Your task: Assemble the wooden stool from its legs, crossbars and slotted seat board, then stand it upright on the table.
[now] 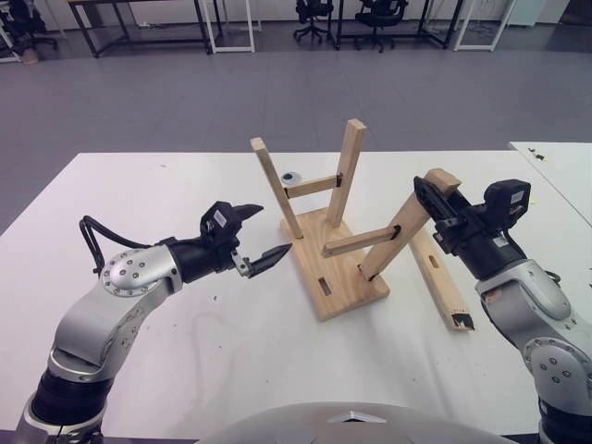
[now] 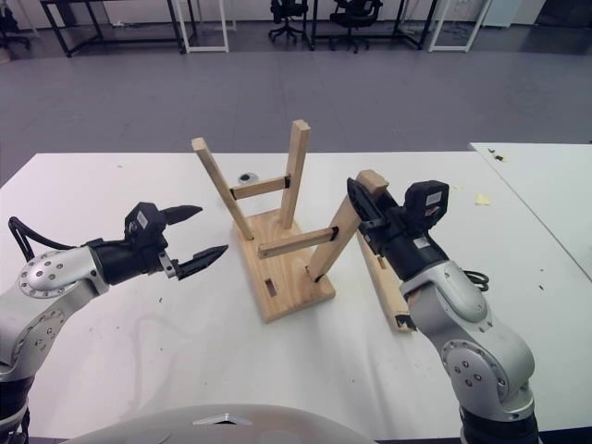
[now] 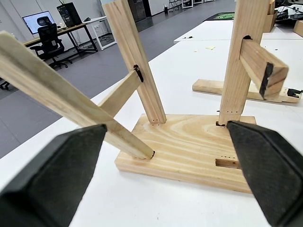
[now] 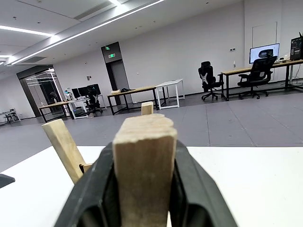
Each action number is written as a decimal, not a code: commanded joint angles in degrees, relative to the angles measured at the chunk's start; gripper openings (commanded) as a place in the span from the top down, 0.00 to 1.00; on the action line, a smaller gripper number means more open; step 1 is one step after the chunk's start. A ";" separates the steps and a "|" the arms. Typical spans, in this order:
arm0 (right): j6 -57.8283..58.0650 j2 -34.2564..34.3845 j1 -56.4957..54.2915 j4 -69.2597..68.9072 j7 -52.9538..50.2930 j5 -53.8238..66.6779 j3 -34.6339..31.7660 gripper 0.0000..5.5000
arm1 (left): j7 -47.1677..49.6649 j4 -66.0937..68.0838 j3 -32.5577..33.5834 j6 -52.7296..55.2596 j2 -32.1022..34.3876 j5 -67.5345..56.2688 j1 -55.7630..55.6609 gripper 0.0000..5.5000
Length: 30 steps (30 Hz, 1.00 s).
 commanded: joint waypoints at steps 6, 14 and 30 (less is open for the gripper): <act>13.97 1.34 5.52 10.84 -9.61 4.37 2.52 0.81 | 1.11 -0.90 -1.33 0.27 -0.08 1.82 -0.12 0.15; 10.91 -3.17 4.56 10.41 -3.12 -1.82 5.68 0.81 | 1.07 -0.55 -1.77 0.17 -0.36 2.42 -0.35 0.15; 12.31 -5.43 5.32 10.66 0.03 -6.67 9.69 0.81 | 1.07 -0.54 -2.79 0.17 -0.60 3.53 -0.94 0.15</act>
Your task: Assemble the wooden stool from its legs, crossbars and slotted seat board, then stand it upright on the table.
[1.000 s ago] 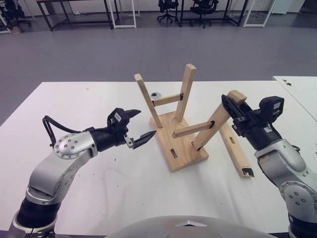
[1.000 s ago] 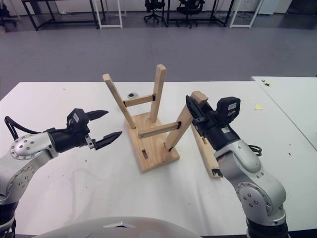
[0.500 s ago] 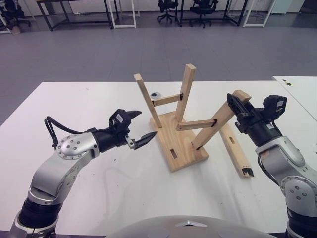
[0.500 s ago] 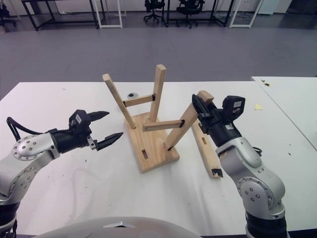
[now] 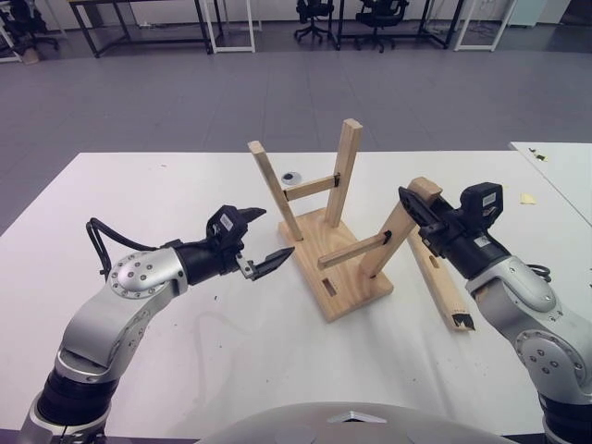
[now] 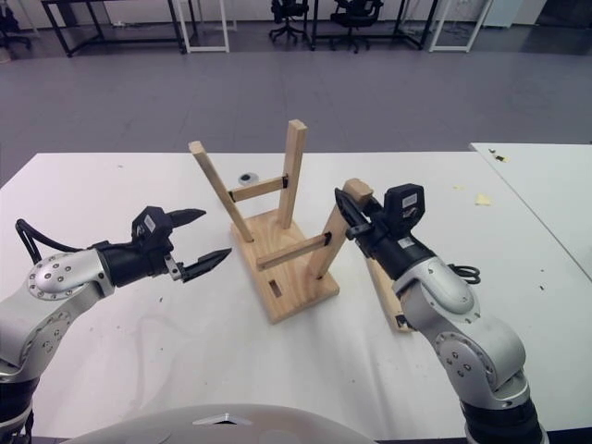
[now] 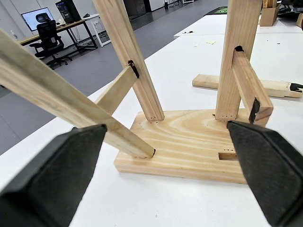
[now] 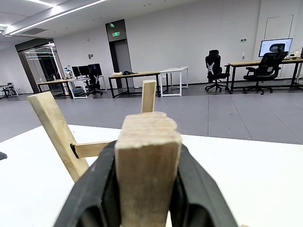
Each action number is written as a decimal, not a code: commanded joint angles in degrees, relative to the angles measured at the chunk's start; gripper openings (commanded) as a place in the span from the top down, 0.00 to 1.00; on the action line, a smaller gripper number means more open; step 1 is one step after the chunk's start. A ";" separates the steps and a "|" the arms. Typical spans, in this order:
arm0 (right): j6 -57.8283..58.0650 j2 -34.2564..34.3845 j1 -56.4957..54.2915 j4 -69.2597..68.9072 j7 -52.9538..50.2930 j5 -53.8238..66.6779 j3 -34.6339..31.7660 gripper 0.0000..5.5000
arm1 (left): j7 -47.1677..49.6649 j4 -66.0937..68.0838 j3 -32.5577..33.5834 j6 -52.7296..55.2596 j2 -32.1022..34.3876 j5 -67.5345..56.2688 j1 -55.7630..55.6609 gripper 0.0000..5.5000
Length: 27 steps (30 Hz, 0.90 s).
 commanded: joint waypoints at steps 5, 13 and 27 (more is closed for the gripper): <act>8.92 1.17 2.77 5.97 -1.33 2.32 0.18 0.81 | 0.39 -0.04 -1.26 -0.60 0.11 2.03 -1.13 0.15; 9.15 2.46 -0.36 4.67 -0.46 6.47 -4.33 0.65 | 0.00 0.23 -1.49 -1.28 -0.11 3.05 -0.81 0.15; 7.96 -5.31 -18.15 4.46 -0.89 27.50 -23.59 0.18 | 0.39 0.03 -1.84 -2.03 -0.65 3.93 0.63 0.15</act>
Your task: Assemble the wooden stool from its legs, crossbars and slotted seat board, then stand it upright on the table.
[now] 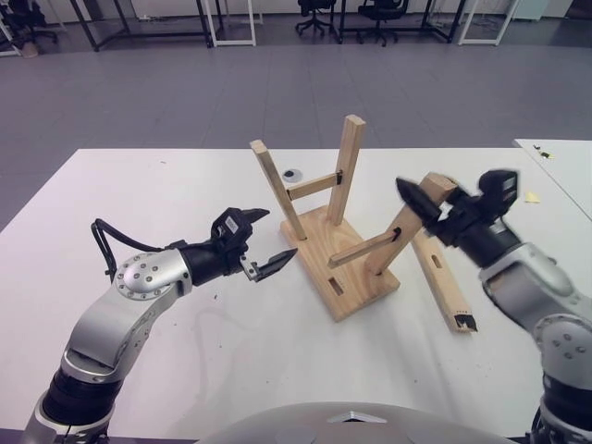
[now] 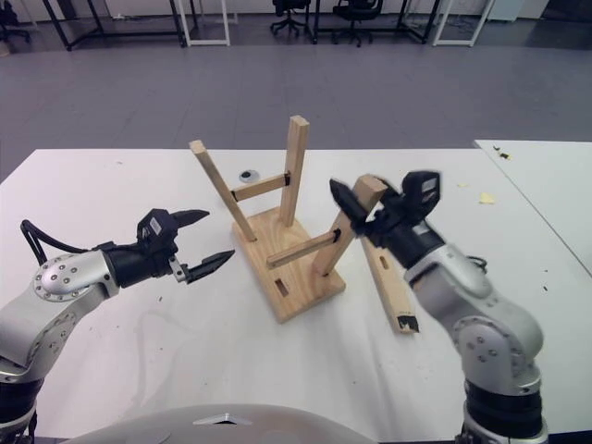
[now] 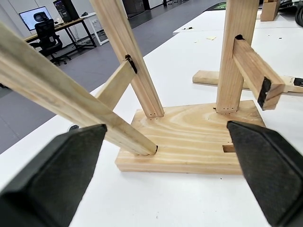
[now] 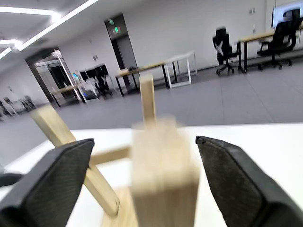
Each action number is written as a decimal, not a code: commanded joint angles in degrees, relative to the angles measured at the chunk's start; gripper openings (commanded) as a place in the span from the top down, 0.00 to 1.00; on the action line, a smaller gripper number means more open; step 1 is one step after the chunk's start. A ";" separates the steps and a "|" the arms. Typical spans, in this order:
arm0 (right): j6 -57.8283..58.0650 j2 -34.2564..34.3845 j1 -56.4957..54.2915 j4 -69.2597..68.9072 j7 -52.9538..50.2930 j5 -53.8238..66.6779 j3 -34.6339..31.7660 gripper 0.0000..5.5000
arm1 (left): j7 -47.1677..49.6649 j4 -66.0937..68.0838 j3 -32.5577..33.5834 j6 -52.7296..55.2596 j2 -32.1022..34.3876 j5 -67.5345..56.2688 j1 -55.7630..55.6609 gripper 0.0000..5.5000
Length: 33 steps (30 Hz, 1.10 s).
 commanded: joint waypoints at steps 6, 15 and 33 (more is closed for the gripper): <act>0.78 -10.81 -5.94 18.56 -7.13 6.14 -15.34 0.18 | 0.15 0.20 -0.39 -0.80 -0.49 1.76 0.52 0.15; 5.87 -5.87 13.93 21.78 0.45 -18.94 9.72 0.18 | 0.00 0.75 -0.51 -0.74 -0.67 2.47 -0.39 0.15; -3.36 -7.34 -0.77 19.58 7.49 -35.73 0.64 0.62 | 15.24 3.16 13.10 4.58 -18.03 -20.81 -20.70 0.15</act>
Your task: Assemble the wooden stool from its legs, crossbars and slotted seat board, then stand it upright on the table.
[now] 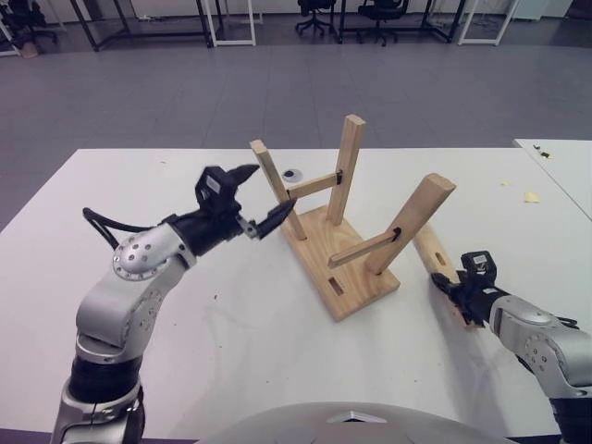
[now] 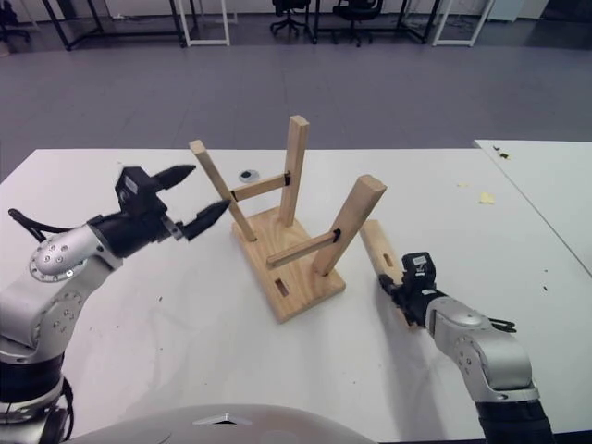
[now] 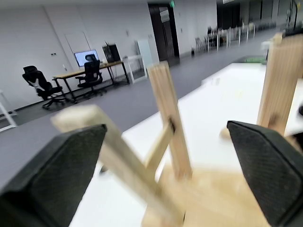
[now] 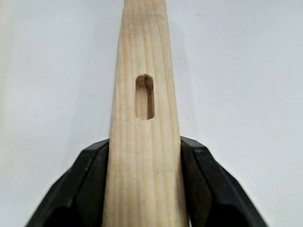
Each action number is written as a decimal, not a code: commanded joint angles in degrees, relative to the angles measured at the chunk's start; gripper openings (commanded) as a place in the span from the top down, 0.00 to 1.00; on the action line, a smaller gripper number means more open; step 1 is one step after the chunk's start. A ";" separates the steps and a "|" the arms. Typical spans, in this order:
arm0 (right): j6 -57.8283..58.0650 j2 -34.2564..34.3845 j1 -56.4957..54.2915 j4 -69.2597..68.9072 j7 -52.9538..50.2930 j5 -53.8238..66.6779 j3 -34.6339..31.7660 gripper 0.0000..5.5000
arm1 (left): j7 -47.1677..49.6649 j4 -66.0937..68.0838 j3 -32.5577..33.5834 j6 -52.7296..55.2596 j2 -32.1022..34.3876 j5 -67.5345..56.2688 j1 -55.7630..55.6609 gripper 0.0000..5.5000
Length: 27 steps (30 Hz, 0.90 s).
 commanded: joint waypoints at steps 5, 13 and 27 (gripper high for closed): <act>-13.55 -6.54 -38.43 -12.70 11.91 -3.99 3.23 0.62 | 13.64 17.29 7.29 5.91 -14.43 -29.72 -29.99 0.15; -17.02 -3.22 -42.05 -16.17 22.08 -8.71 14.41 0.62 | 19.48 21.95 8.32 4.44 -17.10 -38.43 -39.02 0.24; -17.12 -0.18 -42.16 -14.92 24.23 -11.98 12.59 0.62 | 25.52 18.75 8.58 4.35 -15.13 -38.48 -32.20 0.69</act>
